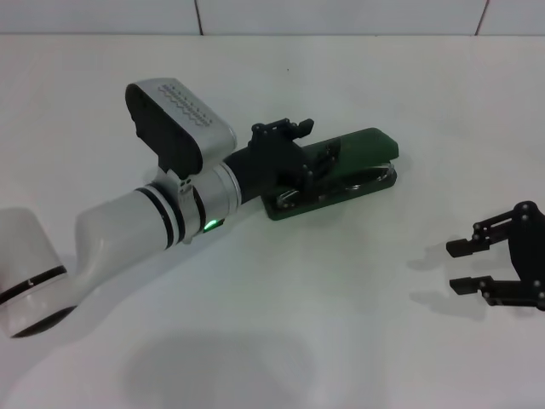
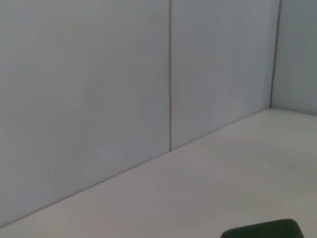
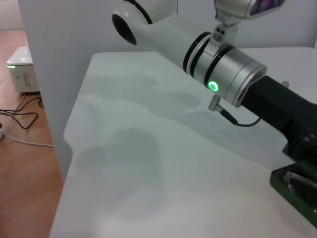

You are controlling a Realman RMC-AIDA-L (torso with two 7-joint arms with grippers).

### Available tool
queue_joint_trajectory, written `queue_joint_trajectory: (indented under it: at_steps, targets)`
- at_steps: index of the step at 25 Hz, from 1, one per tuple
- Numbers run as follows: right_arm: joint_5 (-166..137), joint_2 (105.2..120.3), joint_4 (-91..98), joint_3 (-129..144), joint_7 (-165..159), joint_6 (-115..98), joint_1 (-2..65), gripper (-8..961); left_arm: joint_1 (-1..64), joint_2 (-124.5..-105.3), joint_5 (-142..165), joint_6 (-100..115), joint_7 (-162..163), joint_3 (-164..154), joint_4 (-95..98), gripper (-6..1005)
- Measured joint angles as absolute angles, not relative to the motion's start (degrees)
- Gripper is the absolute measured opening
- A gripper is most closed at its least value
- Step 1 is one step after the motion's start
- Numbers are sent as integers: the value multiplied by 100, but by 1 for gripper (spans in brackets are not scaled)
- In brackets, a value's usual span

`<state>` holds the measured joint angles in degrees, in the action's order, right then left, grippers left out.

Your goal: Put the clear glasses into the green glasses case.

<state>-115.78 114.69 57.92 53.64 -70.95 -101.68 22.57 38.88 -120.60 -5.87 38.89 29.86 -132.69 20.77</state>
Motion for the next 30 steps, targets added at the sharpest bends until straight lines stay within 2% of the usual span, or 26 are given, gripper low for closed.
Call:
queue_joint_trajectory:
  at_steps: [9, 15, 17, 19, 23, 28, 30]
  targets:
    - [-11553, 11504, 5792, 5353, -7139, -10108, 2294, 486, 3782, -12055, -607, 3944, 2627, -13327, 2085, 529]
    - [-11018, 11514, 5689, 4840, -7095, -10095, 2261, 494, 3414, -11972, -629, 6118, 2677, -12698, 2079, 530]
    - [-10548, 11514, 5275, 4462, -7091, -10005, 2391, 496, 3220, -11867, -594, 6967, 2760, -12397, 2033, 530]
    - [-10145, 11478, 4651, 4281, -7074, -9876, 2622, 499, 3113, -11680, -562, 7605, 3086, -12231, 1874, 530]
    - [-9974, 11400, 3560, 4295, -6870, -9693, 3161, 504, 3251, -11342, -330, 8193, 4447, -12172, 1093, 530]
    - [-10039, 11477, 3308, 4422, -6234, -9780, 3310, 511, 3203, -11344, -211, 8513, 4781, -12234, 417, 530]
    - [-10038, 11489, 3319, 4512, -6057, -9833, 3300, 585, 3152, -11364, -69, 8512, 4764, -12274, 347, 530]
